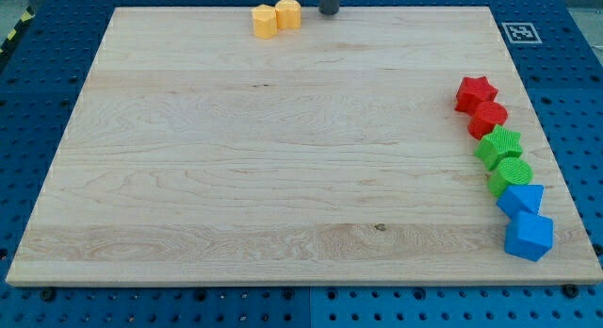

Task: Adjust the yellow heart to the right of the yellow hexagon

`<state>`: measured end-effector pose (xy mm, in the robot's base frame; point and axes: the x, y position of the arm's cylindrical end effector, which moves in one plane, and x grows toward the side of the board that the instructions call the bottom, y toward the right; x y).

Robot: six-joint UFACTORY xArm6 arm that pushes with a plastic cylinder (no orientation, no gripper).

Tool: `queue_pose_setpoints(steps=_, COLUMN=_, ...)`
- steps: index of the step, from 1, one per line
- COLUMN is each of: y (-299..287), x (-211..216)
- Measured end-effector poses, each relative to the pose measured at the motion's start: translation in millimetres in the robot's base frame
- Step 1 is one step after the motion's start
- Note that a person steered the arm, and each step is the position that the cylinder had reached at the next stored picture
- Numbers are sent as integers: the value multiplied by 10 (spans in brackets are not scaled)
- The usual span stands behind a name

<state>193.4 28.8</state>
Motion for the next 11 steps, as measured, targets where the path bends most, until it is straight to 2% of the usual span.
queue_pose_setpoints(steps=3, y=-217, x=16)
queue_pose_setpoints(steps=11, y=-266, x=274)
